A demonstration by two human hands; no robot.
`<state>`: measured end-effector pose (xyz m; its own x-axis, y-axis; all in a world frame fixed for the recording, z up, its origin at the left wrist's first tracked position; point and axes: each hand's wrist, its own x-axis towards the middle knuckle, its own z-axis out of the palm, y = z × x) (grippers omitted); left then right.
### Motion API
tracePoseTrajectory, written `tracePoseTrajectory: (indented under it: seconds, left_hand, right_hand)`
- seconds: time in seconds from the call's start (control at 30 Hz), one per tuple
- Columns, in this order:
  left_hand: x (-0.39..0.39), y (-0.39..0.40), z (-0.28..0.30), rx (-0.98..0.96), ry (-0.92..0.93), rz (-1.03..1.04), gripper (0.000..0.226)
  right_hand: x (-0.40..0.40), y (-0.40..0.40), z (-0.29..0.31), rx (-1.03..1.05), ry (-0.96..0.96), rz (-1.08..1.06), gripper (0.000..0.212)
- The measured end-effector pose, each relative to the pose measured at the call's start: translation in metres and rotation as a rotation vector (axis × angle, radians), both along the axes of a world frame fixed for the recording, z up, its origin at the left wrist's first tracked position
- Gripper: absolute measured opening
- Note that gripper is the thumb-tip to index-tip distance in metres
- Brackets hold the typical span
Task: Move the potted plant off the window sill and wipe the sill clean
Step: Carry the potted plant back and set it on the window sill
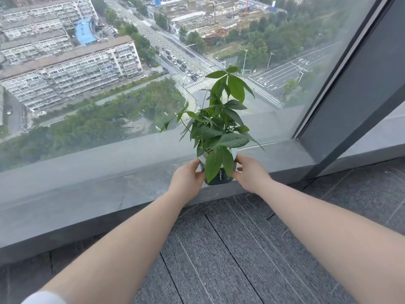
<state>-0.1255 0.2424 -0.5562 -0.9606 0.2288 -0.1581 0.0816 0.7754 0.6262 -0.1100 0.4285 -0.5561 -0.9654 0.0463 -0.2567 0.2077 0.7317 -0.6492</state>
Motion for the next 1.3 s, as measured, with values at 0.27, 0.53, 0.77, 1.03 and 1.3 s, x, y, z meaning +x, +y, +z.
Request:
tracePoseTrajectory:
  seconds: [0.27, 0.53, 0.77, 1.03, 1.3]
  left_hand:
    - [0.001, 0.004, 0.004, 0.035, -0.048, 0.007, 0.040]
    - [-0.003, 0.003, -0.010, -0.074, -0.081, -0.038, 0.062]
    - [0.000, -0.005, -0.013, -0.337, -0.219, -0.164, 0.055]
    - [0.037, -0.020, 0.074, -0.492, -0.396, -0.282, 0.045]
    - [0.061, -0.030, 0.227, -0.516, -0.461, -0.377, 0.044]
  right_hand:
    - [-0.006, 0.000, -0.003, 0.063, -0.015, -0.026, 0.031]
    - [-0.006, -0.002, -0.009, 0.217, -0.157, 0.040, 0.048]
    - [0.000, 0.002, -0.003, 0.338, -0.329, 0.091, 0.060]
    - [0.050, -0.008, 0.066, 0.380, -0.473, 0.159, 0.043]
    - [0.077, -0.022, 0.226, 0.382, -0.531, 0.221, 0.042]
